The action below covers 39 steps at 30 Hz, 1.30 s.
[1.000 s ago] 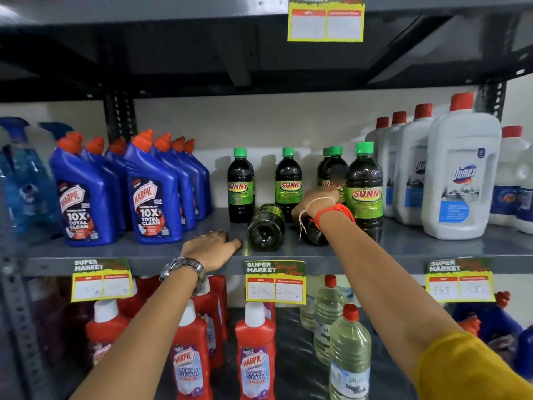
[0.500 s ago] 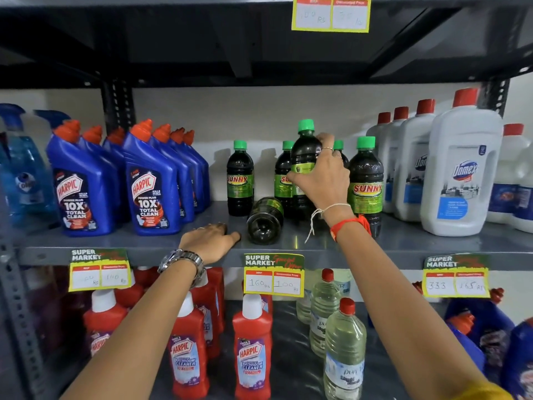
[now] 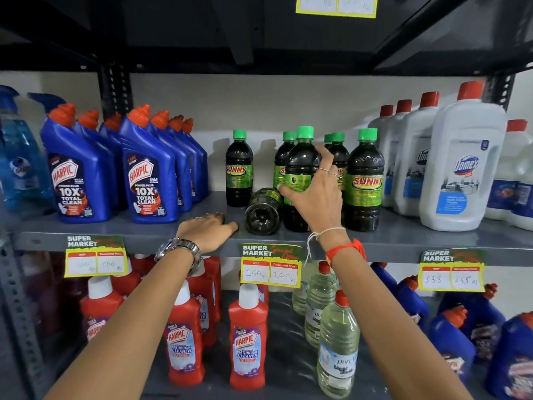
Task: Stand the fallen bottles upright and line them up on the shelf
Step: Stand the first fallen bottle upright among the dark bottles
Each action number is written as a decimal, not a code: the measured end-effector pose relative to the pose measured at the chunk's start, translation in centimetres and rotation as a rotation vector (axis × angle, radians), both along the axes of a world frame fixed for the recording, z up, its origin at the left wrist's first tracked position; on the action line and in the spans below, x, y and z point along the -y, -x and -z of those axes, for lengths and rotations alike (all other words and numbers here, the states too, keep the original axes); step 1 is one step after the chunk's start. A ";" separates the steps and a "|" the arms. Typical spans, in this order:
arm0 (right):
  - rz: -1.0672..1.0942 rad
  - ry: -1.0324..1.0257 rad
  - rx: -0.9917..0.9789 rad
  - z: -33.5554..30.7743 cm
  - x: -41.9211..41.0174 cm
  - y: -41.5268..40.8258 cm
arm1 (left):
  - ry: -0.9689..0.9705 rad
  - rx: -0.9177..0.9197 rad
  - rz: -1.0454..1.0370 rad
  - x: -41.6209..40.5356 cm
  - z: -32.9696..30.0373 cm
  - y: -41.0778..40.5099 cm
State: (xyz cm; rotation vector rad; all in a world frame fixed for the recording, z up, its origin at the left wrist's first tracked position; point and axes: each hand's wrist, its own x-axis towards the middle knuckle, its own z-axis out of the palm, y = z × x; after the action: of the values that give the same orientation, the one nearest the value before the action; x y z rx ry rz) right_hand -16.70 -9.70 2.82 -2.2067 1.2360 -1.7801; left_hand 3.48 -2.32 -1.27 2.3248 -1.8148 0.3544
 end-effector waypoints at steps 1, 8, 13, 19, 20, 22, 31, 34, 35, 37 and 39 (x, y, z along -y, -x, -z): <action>0.048 -0.027 -0.030 0.1 -0.1 -0.1 | -0.001 0.003 0.001 0.0 0.0 0.0; -0.013 -0.117 -0.012 0.0 0.1 0.7 | -0.021 0.030 0.009 0.1 0.1 -0.2; -0.430 -0.424 0.306 -0.4 2.4 1.9 | -0.042 0.026 0.002 -0.2 -0.1 0.1; -0.405 -0.413 0.215 -0.2 3.1 2.6 | -0.040 0.038 0.002 -0.1 -0.1 -0.1; -0.320 -0.346 0.161 -0.1 2.9 2.4 | -0.033 0.032 -0.007 -0.1 0.0 0.0; -0.179 -0.257 0.065 0.2 2.3 2.0 | -0.026 0.021 -0.014 -0.1 -0.1 0.0; -0.300 -0.447 0.175 -0.2 2.6 2.2 | -0.066 0.033 0.005 -0.1 -0.1 -0.1; -0.449 -0.540 0.264 -0.1 3.4 2.3 | -0.064 0.024 0.007 -0.2 -0.2 0.1; -0.485 -0.556 0.275 -0.2 3.3 2.4 | -0.062 0.024 0.011 -0.3 -0.2 0.1; -0.544 -0.580 0.295 -0.1 3.5 2.5 | -0.058 0.023 0.010 -0.3 -0.2 0.1; -0.582 -0.597 0.307 -0.1 3.6 2.5 | -0.059 0.024 0.010 -0.3 -0.2 0.1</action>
State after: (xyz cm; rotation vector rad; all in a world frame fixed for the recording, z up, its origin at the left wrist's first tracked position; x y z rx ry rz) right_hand -19.22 -13.34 2.89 -1.6421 0.7974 -1.2444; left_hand 3.39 -1.98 -1.10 2.3588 -1.8717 0.3334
